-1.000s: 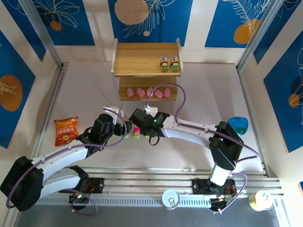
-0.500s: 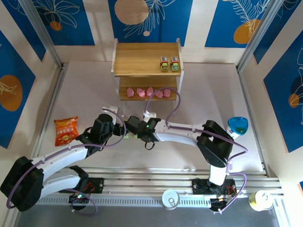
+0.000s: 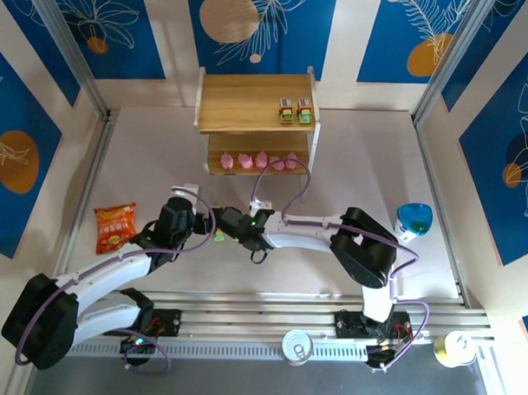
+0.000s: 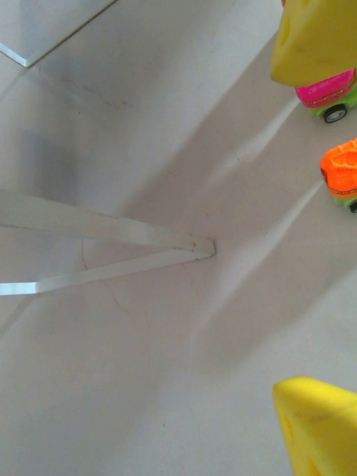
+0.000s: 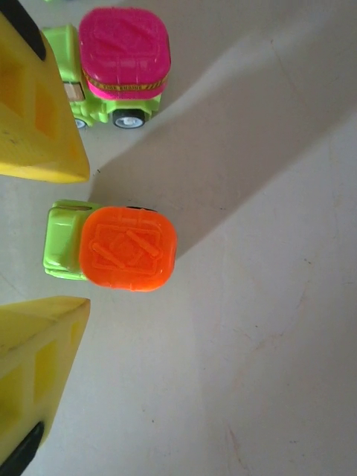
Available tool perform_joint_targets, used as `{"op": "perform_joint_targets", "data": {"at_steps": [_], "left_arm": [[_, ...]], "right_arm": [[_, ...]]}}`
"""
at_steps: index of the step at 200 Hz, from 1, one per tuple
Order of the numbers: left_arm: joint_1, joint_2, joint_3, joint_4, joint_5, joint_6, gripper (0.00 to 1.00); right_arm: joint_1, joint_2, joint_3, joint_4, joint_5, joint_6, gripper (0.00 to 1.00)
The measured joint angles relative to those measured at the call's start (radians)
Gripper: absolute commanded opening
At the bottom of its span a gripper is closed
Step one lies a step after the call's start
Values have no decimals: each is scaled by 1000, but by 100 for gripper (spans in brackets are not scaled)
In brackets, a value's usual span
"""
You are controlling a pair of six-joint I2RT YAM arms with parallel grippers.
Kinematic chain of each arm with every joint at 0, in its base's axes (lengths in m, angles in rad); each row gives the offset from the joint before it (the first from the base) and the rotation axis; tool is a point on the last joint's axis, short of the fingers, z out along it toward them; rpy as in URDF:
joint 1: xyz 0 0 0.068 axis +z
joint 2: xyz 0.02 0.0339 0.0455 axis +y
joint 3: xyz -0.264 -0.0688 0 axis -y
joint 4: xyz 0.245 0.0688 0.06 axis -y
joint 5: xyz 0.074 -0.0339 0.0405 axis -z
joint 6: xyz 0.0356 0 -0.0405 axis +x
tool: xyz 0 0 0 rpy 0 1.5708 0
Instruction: Place and organize the plastic toys onto the shelf
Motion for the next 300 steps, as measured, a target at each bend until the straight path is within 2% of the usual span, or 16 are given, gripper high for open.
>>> {"op": "perform_joint_targets", "data": {"at_steps": [60, 133, 227, 300], "left_arm": [[2, 0, 0, 0, 7, -8, 100], [2, 5, -1, 2, 11, -11, 100], [5, 25, -1, 2, 34, -18, 100], [5, 25, -1, 2, 35, -18, 100]], "right_arm": [[0, 23, -9, 15, -3, 11, 44], [0, 36, -13, 40, -6, 11, 38], [-1, 62, -13, 40, -1, 10, 39], [5, 62, -12, 39, 23, -22, 33]]}}
